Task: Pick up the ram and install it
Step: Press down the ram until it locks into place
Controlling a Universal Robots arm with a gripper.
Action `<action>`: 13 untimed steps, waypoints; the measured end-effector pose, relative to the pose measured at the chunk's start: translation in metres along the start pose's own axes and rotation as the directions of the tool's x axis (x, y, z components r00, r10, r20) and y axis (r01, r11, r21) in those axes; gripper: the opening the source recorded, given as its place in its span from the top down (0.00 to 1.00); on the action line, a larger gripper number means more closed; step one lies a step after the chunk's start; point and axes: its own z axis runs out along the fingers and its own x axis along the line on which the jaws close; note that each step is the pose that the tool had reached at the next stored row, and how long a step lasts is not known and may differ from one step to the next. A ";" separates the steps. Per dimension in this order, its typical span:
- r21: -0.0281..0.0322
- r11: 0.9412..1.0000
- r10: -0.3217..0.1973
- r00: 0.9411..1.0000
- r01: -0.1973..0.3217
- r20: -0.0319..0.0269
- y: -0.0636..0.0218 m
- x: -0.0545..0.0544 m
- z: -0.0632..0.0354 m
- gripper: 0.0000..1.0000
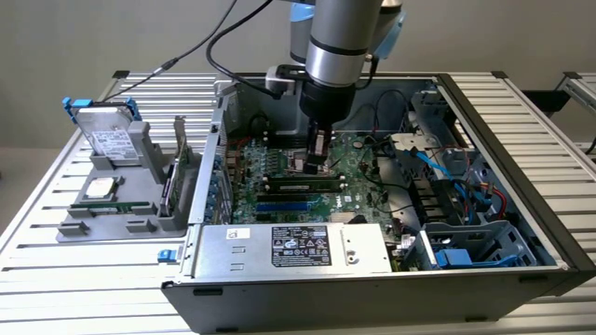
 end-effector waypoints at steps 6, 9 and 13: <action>-0.008 0.995 0.095 0.995 -0.095 0.009 -0.0003 0.000 0.0029 0.90; -0.013 0.989 0.147 0.989 -0.147 0.014 -0.0004 0.000 0.0043 0.90; -0.020 0.977 0.215 0.976 -0.214 0.020 -0.0006 0.000 0.0057 0.90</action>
